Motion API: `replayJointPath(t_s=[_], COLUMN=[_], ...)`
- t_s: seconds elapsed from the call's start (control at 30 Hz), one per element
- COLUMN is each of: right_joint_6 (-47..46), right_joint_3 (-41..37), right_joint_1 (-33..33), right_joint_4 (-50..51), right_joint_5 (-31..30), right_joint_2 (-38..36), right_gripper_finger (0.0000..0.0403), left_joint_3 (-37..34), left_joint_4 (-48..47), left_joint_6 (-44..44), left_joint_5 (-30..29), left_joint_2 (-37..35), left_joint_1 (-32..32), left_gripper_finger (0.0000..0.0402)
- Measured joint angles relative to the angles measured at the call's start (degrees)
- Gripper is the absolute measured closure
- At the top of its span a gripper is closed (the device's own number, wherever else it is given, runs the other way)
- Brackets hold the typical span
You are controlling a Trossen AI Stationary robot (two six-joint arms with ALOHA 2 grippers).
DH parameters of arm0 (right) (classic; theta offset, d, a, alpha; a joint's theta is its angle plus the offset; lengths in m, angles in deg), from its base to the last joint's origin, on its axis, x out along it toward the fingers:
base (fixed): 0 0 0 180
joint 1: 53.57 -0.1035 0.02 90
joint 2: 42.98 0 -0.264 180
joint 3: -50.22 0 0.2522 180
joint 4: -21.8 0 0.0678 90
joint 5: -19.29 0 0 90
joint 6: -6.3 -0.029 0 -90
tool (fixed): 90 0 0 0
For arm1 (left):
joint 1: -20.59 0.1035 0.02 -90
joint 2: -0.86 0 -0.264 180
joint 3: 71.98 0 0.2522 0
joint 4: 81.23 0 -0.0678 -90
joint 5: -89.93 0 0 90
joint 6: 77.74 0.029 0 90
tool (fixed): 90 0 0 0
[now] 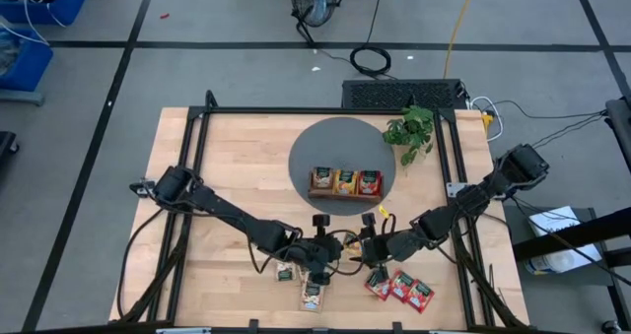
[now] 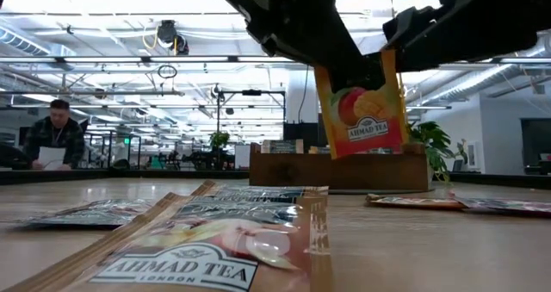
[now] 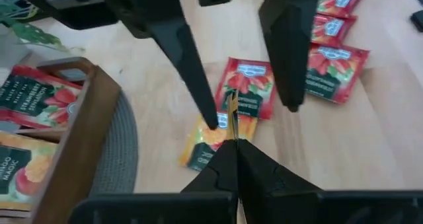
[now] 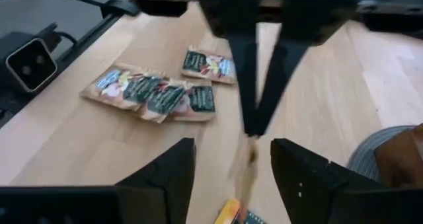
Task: Pick & Place Tea
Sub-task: Put the yellow tea bag into the middle section of the wooden organiser
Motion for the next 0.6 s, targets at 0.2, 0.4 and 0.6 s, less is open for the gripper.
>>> replayJointPath(t_s=[0.2,0.4,0.6], right_joint_6=[0.0,0.0,1.4], right_joint_3=[0.0,0.0,0.0], right_joint_1=[0.7,2.9,4.6], right_joint_4=[-0.7,-1.2,-2.9], right_joint_5=[0.2,2.8,7.5], right_joint_2=[0.8,2.7,3.6], right_gripper_finger=[0.0257,0.0317,0.0390], left_joint_3=[0.0,0.0,0.0], left_joint_4=[0.1,0.7,0.8], left_joint_6=[-0.5,-0.5,-0.2], left_joint_5=[0.4,0.5,0.6], left_joint_2=[0.0,0.0,0.0], left_joint_1=[0.2,0.2,0.2], left_gripper_finger=[0.0396,0.0391,0.0395])
